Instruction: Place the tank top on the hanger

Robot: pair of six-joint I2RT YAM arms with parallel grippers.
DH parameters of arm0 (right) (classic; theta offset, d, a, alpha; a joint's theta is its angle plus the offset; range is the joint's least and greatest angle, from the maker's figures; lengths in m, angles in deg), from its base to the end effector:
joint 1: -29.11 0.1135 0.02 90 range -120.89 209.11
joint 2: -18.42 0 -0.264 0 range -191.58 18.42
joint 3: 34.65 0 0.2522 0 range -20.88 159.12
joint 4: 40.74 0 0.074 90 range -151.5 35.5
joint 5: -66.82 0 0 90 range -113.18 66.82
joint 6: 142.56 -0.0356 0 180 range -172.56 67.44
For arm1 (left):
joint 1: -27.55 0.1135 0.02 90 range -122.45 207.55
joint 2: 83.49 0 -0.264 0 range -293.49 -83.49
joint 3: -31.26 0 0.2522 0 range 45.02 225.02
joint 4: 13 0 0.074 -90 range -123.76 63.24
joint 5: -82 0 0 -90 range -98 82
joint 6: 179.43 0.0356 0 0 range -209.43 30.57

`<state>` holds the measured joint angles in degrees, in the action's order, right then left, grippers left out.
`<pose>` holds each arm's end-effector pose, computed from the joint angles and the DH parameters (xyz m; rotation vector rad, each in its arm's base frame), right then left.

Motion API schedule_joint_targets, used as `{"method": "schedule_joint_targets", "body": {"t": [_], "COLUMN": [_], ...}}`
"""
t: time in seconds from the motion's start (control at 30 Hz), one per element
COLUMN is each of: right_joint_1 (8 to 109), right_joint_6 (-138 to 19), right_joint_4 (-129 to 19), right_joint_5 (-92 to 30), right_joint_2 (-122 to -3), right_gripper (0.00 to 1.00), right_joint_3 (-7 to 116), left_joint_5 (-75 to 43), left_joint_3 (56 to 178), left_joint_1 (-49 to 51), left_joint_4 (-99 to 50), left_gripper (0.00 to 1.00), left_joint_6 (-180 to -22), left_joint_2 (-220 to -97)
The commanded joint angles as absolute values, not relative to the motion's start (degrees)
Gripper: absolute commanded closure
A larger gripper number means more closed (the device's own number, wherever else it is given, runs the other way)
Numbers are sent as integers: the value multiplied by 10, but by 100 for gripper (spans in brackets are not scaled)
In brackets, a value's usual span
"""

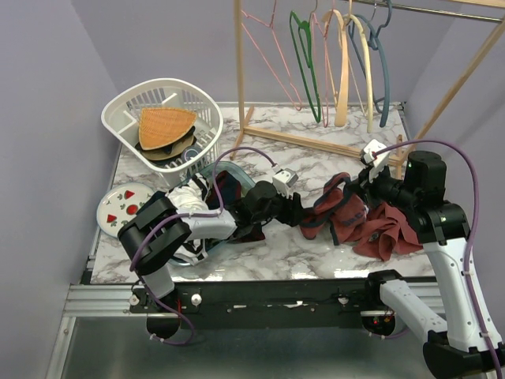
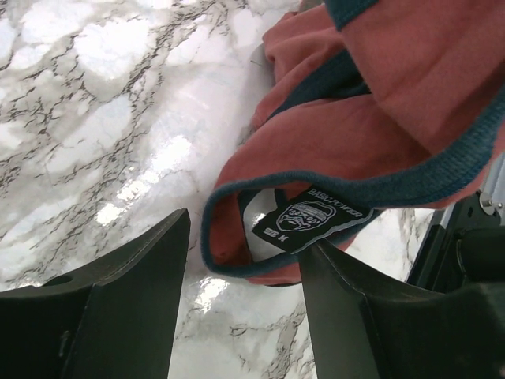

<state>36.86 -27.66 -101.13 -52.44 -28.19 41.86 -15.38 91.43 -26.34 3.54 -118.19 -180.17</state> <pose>0.1441 0.0372 0.3778 -0.8591 1.8583 0.3501 0.2062 -0.2904 0.1883 0.5422 2.0022 -1.0590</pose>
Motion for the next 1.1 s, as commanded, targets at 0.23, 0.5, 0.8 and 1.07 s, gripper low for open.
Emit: {"method": "schedule_joint_targets", "body": {"t": [0.23,0.5,0.8,1.07], "right_joint_1": [364,364,364,364], "right_joint_6": [-271,-269,-265,-270], "right_joint_4": [-1030,-1040,-1062,-1063], "right_joint_5": [-546,-536,-471,-411], "right_joint_2": [-289,-291,-298,-316], "right_gripper": [99,99,99,99], "right_joint_3": [449,463,579,755], "left_joint_5": [-171,-161,-133,-84], "left_joint_3": [946,945,977,1244], "left_joint_1": [-266,-266,-266,-267], "left_joint_4": [30,10,-152,-344], "left_gripper": [41,84,100,100], "left_joint_6": [-1176,-1169,-1087,-992], "left_joint_2": [-1875,-1843,-1571,-1477]}}
